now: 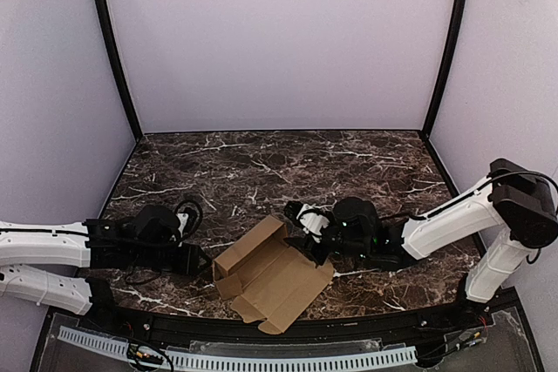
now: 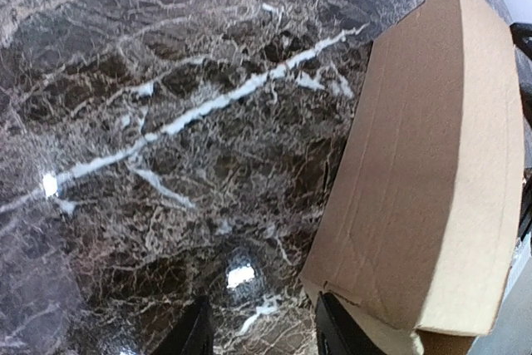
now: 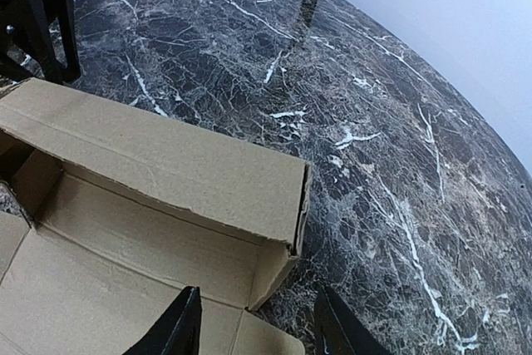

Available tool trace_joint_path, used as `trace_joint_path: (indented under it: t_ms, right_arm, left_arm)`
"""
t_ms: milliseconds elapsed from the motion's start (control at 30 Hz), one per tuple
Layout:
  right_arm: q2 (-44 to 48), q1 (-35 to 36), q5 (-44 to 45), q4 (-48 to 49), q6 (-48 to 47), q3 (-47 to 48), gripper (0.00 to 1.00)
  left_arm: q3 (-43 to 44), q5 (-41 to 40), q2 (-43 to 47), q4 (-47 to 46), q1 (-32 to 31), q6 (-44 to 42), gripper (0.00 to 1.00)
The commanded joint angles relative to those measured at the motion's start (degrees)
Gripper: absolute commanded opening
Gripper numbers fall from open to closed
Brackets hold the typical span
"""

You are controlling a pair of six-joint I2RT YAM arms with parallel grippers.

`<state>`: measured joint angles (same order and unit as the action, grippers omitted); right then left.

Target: Fold the paper box

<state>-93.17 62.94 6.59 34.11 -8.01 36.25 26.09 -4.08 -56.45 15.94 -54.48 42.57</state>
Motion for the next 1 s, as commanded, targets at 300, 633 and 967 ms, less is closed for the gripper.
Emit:
trace_joint_path:
  t_ms: [300,633,967]
  right_arm:
    - [1.9,-5.1,-10.6,-18.0,4.9,13.3,0.37]
    - [-0.9,-5.8,-13.0,-20.3,6.7,17.3,0.34]
    - [-4.1,-7.2,-14.1,-21.2,9.3,19.1,0.30]
  left_arm:
    - [-4.5,3.9,1.4,-0.1,-6.9,9.2,0.42]
    - [-4.5,6.2,-0.7,-6.8,-9.8,11.6,0.41]
    - [-2.4,6.3,-4.6,-9.9,-12.2,12.3,0.41]
